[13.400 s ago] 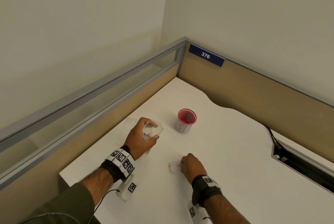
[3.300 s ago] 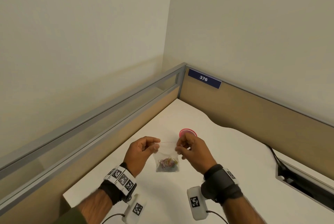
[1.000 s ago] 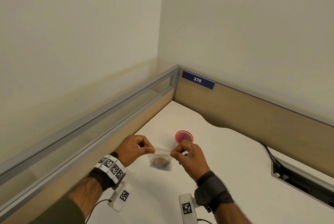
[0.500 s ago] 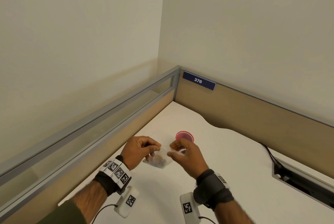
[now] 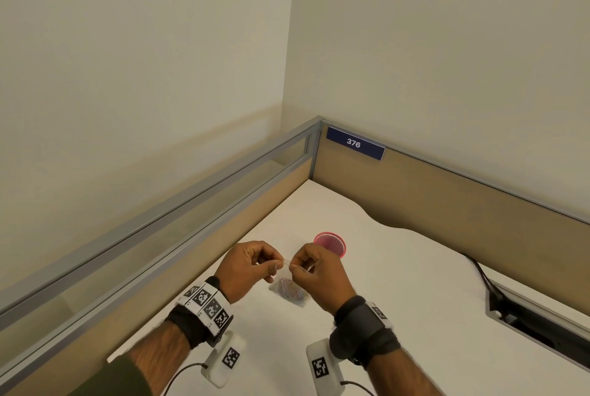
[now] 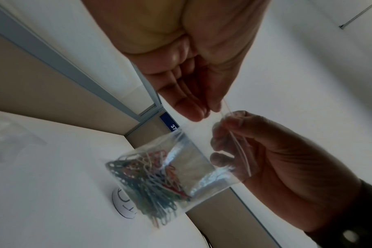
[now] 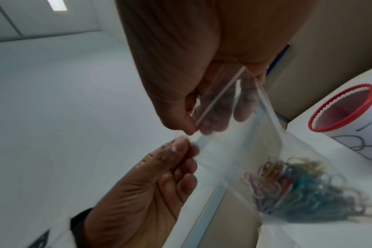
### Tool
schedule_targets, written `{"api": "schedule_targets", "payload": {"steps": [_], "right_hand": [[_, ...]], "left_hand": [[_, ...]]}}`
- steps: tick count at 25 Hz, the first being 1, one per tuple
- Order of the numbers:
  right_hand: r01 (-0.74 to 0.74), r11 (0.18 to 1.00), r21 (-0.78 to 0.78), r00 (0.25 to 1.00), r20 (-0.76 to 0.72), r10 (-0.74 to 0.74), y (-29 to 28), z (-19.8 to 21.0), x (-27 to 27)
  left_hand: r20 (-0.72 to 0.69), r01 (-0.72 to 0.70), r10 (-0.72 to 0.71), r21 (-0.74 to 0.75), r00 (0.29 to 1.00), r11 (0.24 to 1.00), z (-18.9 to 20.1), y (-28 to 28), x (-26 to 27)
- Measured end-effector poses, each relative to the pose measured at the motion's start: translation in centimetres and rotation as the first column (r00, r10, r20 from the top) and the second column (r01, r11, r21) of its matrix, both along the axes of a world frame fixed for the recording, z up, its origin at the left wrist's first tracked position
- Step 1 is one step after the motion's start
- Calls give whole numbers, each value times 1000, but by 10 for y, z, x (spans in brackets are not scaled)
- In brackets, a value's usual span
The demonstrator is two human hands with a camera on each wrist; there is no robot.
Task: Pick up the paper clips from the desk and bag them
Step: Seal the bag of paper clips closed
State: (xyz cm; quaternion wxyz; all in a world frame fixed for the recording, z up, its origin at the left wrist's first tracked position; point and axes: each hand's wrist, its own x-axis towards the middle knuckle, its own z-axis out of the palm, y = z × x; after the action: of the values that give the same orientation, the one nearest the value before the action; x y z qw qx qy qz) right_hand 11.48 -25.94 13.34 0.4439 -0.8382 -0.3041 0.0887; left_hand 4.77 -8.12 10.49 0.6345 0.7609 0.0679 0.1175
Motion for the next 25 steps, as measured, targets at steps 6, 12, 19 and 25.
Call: {"api": "schedule_targets", "payload": {"steps": [6, 12, 19, 25], "right_hand": [[-20, 997, -81, 995, 101, 28, 5, 1, -6], [11, 991, -134, 984, 178, 13, 11, 1, -8], [46, 991, -128, 987, 159, -25, -6, 0, 2], [51, 993, -104, 990, 134, -37, -16, 1, 9]], "left_hand": [[-28, -5, 13, 273, 1000, 962, 4, -8, -4], [-62, 32, -20, 199, 998, 980, 8, -12, -8], [-15, -46, 46, 29, 999, 999, 9, -3, -6], [17, -133, 134, -69, 991, 989, 7, 2, -4]]}}
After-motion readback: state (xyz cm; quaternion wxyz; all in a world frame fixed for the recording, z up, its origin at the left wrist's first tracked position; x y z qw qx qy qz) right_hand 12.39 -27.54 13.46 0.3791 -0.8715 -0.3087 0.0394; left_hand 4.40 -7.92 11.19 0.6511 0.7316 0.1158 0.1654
